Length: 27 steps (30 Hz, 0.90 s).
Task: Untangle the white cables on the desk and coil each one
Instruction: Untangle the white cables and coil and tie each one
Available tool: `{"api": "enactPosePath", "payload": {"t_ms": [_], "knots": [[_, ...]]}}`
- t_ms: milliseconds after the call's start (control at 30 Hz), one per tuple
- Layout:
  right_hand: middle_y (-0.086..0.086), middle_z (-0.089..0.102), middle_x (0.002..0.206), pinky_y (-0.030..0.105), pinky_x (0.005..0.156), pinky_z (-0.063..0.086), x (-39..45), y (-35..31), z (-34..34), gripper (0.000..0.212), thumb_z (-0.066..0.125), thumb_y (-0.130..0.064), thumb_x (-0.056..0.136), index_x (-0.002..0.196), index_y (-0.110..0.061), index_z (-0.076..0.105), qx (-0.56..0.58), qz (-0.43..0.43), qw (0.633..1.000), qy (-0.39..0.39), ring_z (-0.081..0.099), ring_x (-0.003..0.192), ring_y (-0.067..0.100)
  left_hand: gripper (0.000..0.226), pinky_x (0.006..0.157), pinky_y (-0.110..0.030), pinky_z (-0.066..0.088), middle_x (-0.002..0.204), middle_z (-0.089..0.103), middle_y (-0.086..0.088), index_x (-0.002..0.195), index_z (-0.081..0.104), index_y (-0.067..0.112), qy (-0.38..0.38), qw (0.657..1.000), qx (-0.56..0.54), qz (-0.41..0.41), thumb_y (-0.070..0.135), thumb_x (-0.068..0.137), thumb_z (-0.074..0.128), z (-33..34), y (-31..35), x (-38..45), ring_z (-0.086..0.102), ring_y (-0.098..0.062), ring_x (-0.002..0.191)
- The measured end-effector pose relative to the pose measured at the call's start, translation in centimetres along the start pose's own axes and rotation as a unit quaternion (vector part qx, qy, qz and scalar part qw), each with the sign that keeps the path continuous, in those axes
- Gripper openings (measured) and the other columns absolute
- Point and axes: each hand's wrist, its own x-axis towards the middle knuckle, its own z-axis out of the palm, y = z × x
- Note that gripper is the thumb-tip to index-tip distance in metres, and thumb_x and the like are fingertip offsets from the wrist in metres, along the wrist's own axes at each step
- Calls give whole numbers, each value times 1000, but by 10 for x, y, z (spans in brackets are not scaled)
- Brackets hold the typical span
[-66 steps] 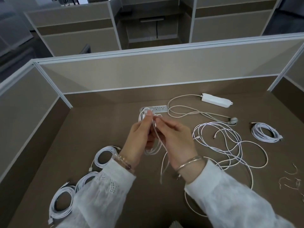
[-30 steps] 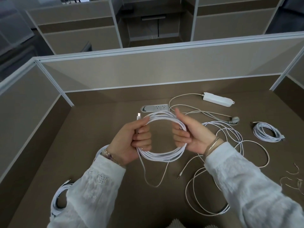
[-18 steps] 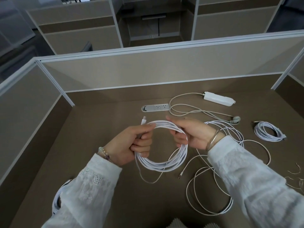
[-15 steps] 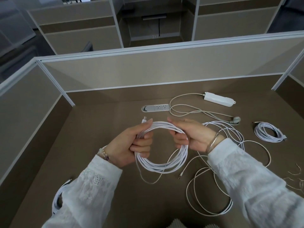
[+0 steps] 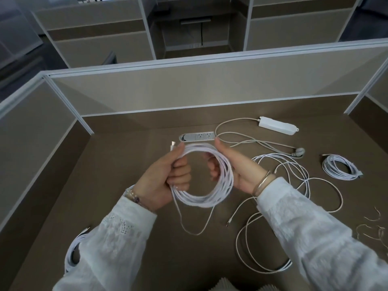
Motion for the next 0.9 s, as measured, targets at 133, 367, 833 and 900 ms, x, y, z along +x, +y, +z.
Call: {"api": "enactPosePath", "payload": {"t_ms": [133,367,833,900], "knots": [[-2,43,46,26,56,51,3,25,12,21,65,-27,75,69,-12,50,93,-44,995,15,44,43,10,50,31,-17,22,43,17,9,54,30,21,31,996,-59,52,46,94,48,-2,11,3,18,-4,31],[2,46,50,27,56,48,15,28,21,26,66,-33,78,82,-10,54,126,-82,985,85,51,51,15,53,36,-18,16,43,17,9,51,31,22,13,995,-57,84,47,96,44,2,10,2,17,-4,31],[7,66,72,28,75,45,29,122,10,44,57,-44,89,75,-5,72,-500,9,865,-42,59,69,19,53,37,-15,18,40,21,9,51,32,22,-5,977,-132,170,46,98,40,-15,51,-21,13,-8,34],[13,69,69,28,75,49,31,122,-13,49,57,-48,86,65,-6,69,-462,15,887,-3,62,63,20,53,35,-15,23,40,21,9,51,32,21,8,976,-120,181,46,98,41,-23,56,-29,20,-7,31]]}}
